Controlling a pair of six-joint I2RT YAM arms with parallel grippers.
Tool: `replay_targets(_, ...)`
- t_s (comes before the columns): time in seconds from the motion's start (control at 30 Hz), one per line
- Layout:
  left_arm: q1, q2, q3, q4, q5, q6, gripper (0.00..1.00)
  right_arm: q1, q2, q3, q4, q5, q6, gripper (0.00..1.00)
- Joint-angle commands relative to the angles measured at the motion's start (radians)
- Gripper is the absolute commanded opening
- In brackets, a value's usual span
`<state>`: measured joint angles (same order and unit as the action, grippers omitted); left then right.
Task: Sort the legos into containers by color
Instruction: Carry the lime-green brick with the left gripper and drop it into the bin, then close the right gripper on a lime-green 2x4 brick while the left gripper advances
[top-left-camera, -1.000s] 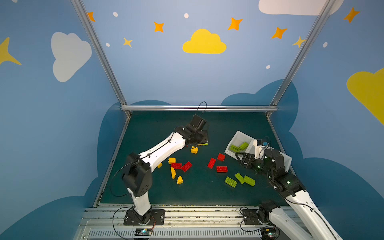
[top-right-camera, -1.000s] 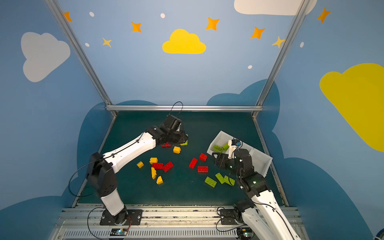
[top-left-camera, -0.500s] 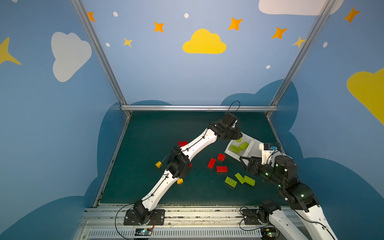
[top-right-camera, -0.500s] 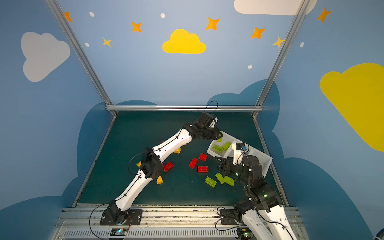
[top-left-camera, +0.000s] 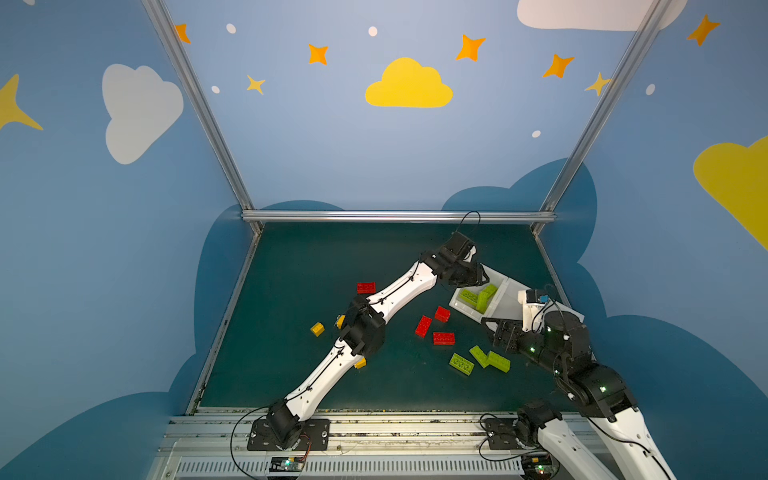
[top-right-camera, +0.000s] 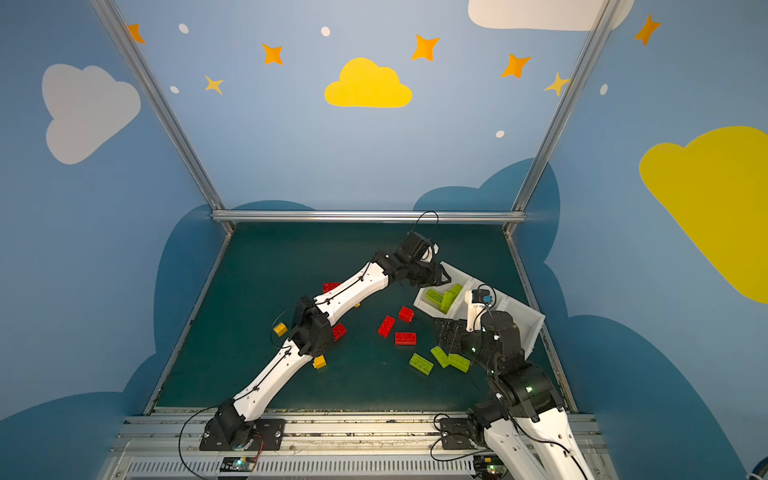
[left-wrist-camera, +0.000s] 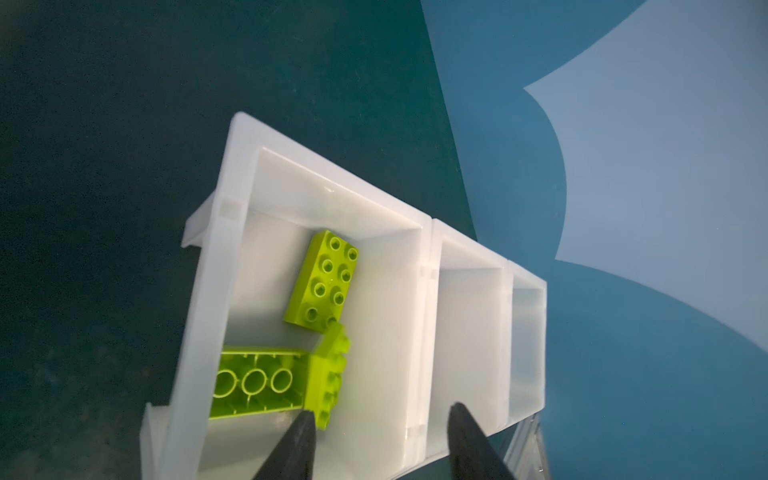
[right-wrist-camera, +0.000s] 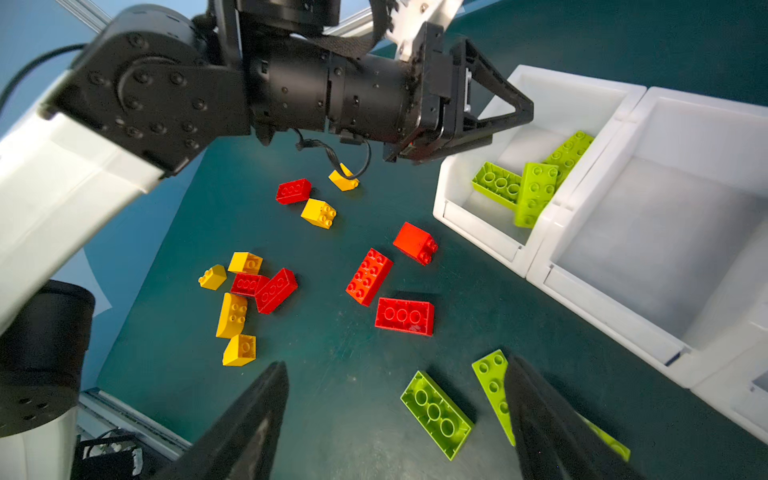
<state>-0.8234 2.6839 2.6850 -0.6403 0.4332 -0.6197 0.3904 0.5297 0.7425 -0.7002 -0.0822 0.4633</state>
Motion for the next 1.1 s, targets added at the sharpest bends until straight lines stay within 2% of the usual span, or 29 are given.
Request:
replay_targets(0.0, 0.005, -0.05, -0.007, -0.018, -0.011, 0.013, 0.62, -0.001, 0.006, 0.021, -0.056, 0.035, 0.011, 0.79)
replay_targets(0.07, 0.003, -0.087, -0.049, -0.025, -0.03, 0.011, 0.64, -0.001, 0.004, 0.027, -0.084, 0.063, 0.02, 0.8)
replay_targets(0.13, 0.0, -0.159, -0.16, 0.009, -0.055, 0.008, 0.65, -0.002, 0.015, 0.039, -0.128, 0.103, 0.032, 0.8)
replay_targets(0.3, -0.002, -0.478, -0.693, 0.315, -0.156, -0.005, 0.68, -0.005, 0.08, 0.06, -0.206, 0.155, 0.101, 0.78)
replay_targets(0.4, -0.001, -0.64, -0.922, 0.418, -0.214, -0.006, 0.69, -0.006, 0.12, 0.04, -0.21, 0.159, 0.153, 0.78)
replay_targets(0.6, 0.0, -0.866, -1.292, 0.559, -0.329, -0.025, 0.7, -0.008, 0.223, -0.036, -0.189, 0.197, 0.276, 0.79)
replay_targets(0.8, 0.0, -0.995, -1.529, 0.658, -0.373, -0.058, 0.71, -0.01, 0.339, -0.065, -0.179, 0.266, 0.352, 0.83)
replay_targets(1.07, 0.0, -1.053, -1.679, 0.691, -0.393, -0.078, 0.71, -0.04, 0.457, -0.137, -0.111, 0.285, 0.388, 0.85)
